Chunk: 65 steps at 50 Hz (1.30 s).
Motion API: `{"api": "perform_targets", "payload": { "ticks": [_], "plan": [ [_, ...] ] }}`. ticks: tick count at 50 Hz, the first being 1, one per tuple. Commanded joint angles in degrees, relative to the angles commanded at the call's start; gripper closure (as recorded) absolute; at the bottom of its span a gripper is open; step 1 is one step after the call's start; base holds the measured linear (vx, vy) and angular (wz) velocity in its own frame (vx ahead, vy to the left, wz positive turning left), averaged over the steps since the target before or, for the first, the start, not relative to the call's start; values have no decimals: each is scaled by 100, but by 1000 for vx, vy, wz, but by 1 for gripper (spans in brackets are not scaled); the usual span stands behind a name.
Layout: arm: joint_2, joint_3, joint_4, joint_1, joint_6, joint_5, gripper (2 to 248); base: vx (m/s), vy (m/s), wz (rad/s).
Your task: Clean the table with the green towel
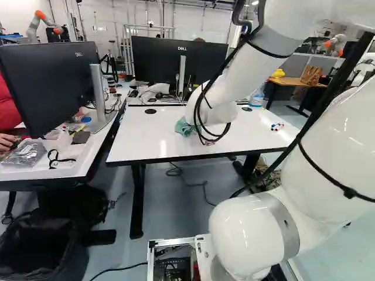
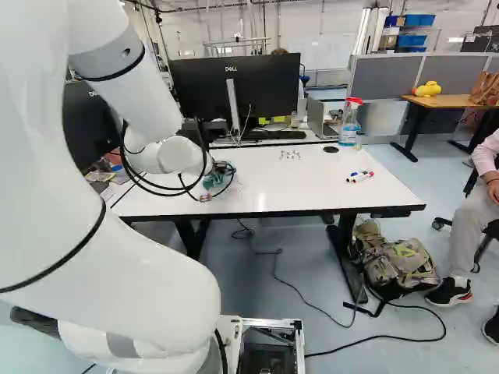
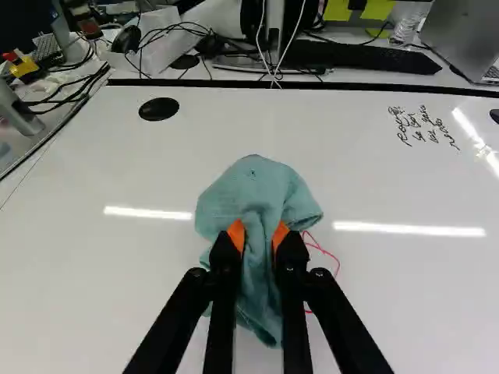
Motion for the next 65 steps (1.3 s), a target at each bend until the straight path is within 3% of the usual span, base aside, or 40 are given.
{"api": "perform_targets", "payload": {
  "ticks": [26, 65],
  "plan": [
    [0, 0, 0, 0, 0, -307, 192, 0, 0, 0],
    [0, 0, 0, 0, 0, -1207, 192, 0, 0, 0]
  ]
}}
